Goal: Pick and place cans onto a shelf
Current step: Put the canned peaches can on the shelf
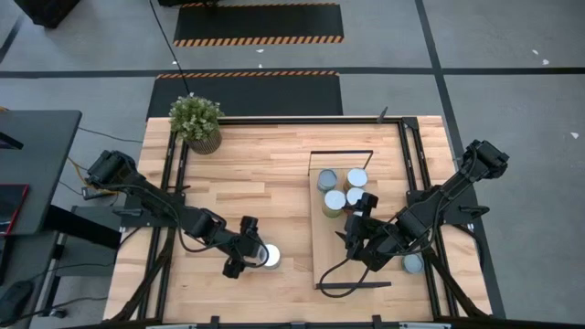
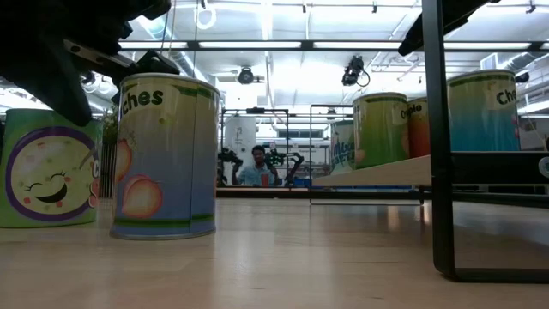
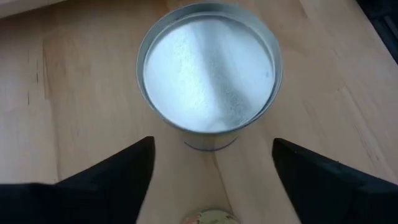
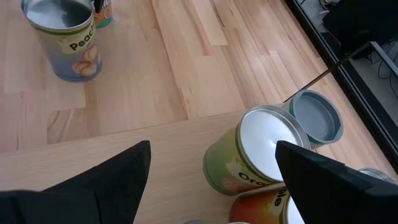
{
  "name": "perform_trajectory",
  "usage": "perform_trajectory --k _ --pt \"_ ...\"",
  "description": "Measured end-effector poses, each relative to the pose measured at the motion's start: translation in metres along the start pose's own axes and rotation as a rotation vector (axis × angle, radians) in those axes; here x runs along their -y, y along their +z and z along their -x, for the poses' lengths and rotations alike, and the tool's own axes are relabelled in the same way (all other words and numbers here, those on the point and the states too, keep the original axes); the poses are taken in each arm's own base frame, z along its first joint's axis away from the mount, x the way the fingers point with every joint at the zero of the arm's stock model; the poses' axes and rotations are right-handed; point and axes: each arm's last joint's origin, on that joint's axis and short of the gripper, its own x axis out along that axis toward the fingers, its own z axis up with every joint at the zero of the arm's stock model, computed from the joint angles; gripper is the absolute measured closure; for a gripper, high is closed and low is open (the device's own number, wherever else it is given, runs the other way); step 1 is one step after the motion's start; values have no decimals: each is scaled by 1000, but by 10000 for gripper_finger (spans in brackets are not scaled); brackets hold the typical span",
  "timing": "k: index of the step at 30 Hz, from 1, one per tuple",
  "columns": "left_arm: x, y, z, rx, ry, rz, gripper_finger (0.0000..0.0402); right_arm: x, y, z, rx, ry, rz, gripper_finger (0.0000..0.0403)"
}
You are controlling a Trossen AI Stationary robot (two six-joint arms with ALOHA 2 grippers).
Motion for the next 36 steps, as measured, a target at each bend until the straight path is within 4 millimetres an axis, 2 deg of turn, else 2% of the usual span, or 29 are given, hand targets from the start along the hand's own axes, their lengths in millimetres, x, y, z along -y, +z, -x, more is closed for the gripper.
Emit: perform_trajectory --k 4,9,21,25,30,36 --pt "0 -1 0 -15 6 7 11 0 0 0 -5 7 0 50" --pt "-1 -1 0 -10 39 -3 30 0 0 0 -7 9 -8 50" --pt "-1 0 -1 0 21 15 30 0 0 0 -7 9 -10 50" --pt "-1 3 -14 26 -25 62 30 0 0 0 -7 9 -9 50" --pt "1 4 -29 54 -57 22 31 -1 0 0 -3 12 -7 50" --pt "-2 8 -35 96 -72 3 38 -1 0 0 -3 12 0 50"
